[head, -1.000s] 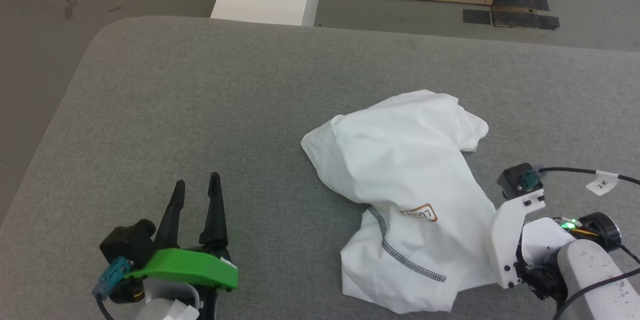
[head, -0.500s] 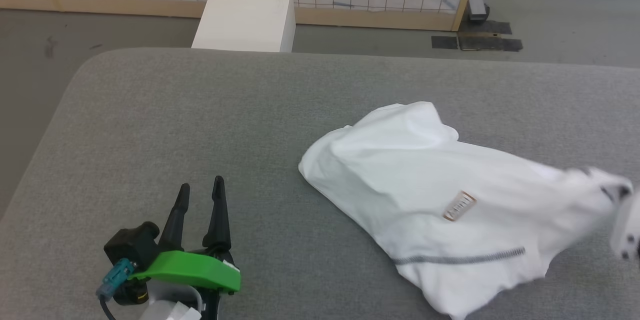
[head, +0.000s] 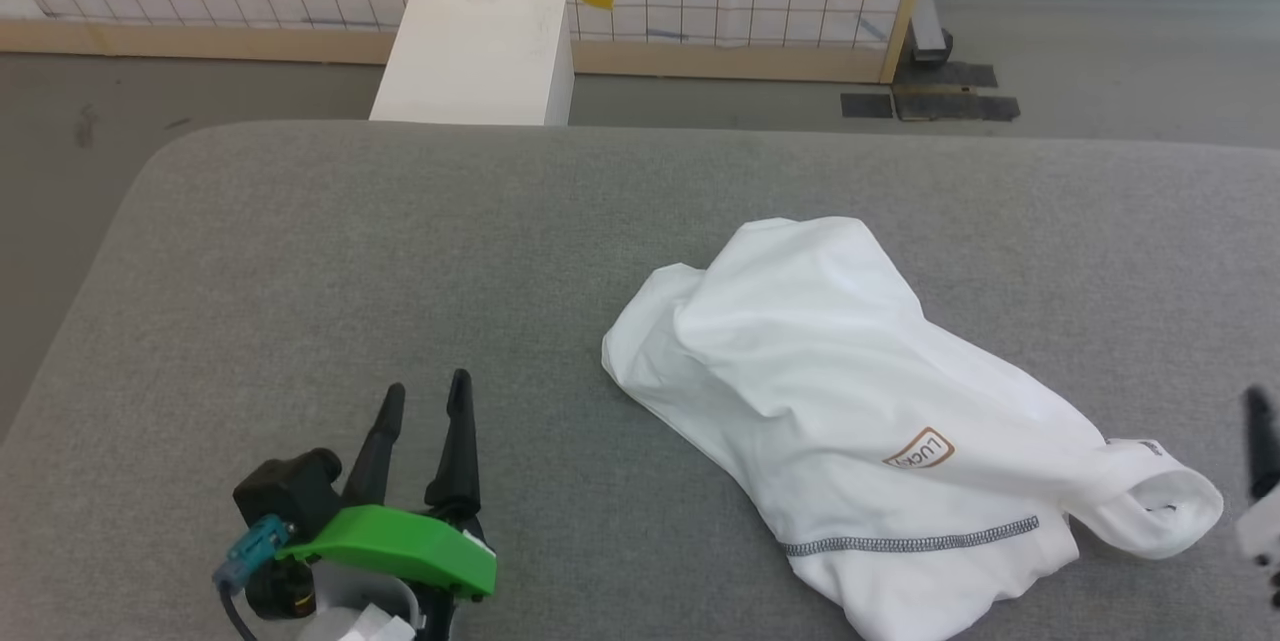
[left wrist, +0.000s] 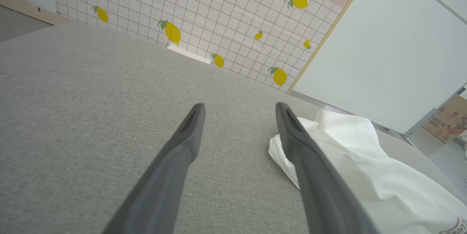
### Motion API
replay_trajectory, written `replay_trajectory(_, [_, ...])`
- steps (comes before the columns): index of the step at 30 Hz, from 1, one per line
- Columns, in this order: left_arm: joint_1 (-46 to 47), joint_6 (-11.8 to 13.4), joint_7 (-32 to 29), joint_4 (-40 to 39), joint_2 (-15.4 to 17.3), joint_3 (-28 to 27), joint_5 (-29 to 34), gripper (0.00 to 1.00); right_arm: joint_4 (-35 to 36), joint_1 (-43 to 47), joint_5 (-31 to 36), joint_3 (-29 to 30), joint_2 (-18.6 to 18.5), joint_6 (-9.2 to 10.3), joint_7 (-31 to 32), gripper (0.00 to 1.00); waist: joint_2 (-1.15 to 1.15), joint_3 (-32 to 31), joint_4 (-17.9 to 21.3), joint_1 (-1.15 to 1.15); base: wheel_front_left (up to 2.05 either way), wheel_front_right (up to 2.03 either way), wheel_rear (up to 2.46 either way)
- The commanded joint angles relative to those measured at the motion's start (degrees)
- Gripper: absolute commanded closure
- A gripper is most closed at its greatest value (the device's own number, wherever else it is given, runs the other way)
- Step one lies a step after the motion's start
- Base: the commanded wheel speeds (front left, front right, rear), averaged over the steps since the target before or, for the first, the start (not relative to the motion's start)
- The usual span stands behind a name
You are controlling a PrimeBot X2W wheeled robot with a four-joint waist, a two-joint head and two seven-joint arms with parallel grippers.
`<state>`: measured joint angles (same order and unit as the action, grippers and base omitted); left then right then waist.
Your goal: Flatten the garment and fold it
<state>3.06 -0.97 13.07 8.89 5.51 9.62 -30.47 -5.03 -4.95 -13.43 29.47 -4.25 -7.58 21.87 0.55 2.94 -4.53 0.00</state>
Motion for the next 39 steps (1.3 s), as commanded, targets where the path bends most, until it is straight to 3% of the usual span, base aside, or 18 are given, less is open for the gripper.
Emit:
replay_trajectory(1, [1.0,-0.1,-0.9,0.3,-0.3,0.3,-0.6,0.0,1.9,-0.5,-0.5,1.4,0.6,0.09,-2.3,0.0,-0.54,-0.7,0.1,0.0,0.0,0.0,0.0])
replay_trajectory(4, [1.5,-0.1,-4.1,0.2,-1.0,2.2,-2.0,0.0,4.1,0.5,-0.6,2.5,1.2,0.09,-4.7,0.0,-0.54,-1.3,0.4,0.0,0.0,0.0,0.0])
replay_trajectory(9, [4.8,-0.2,-16.8,0.7,-2.0,11.2,-3.3,0.0,4.6,2.1,-0.7,1.3,1.3,0.09,-5.8,0.0,-0.54,-1.2,1.6,0.0,0.0,0.0,0.0])
replay_trajectory(18, [17.2,4.0,-40.1,8.4,-2.6,26.8,-1.9,0.0,4.3,1.4,-0.9,-1.1,1.4,0.09,-5.7,0.0,-0.54,1.8,4.4,0.0,0.0,0.0,0.0])
replay_trajectory(27, [26.3,8.6,-42.7,18.8,-2.6,35.0,1.9,0.0,4.1,-0.3,-1.0,-3.1,1.4,0.09,-6.2,0.0,-0.54,5.9,8.4,0.0,0.0,0.0,0.0])
replay_trajectory(30, [26.4,9.0,-44.2,22.7,-2.6,36.5,1.9,0.0,3.9,-0.4,-1.3,-3.1,1.4,0.09,-6.7,0.0,-0.54,6.4,8.8,0.0,0.0,0.0,0.0])
replay_trajectory(31, [26.1,8.6,-45.0,23.6,-2.6,36.9,1.1,0.04,3.8,-0.4,-1.3,-3.1,1.4,0.09,-6.8,0.0,-0.54,6.5,8.8,0.0,0.0,0.0,0.0])
replay_trajectory(32, [26.0,8.1,-45.5,24.2,-2.6,37.4,0.5,0.64,3.7,-0.3,-1.4,-3.1,1.4,0.09,-7.0,0.0,-0.54,6.5,8.7,0.0,0.0,0.0,0.0])
replay_trajectory(33, [25.9,7.6,-45.6,24.3,-2.6,37.5,-0.4,1.0,3.6,-0.3,-1.4,-3.0,1.4,0.09,-7.1,0.0,-0.54,6.5,8.5,0.0,0.0,0.0,0.0])
replay_trajectory(39, [25.8,5.8,-43.7,23.2,-2.6,38.8,-5.1,1.0,2.9,-0.1,-1.3,-2.8,1.4,0.09,-7.7,0.0,-0.54,5.6,6.2,0.0,0.0,0.0,0.0])
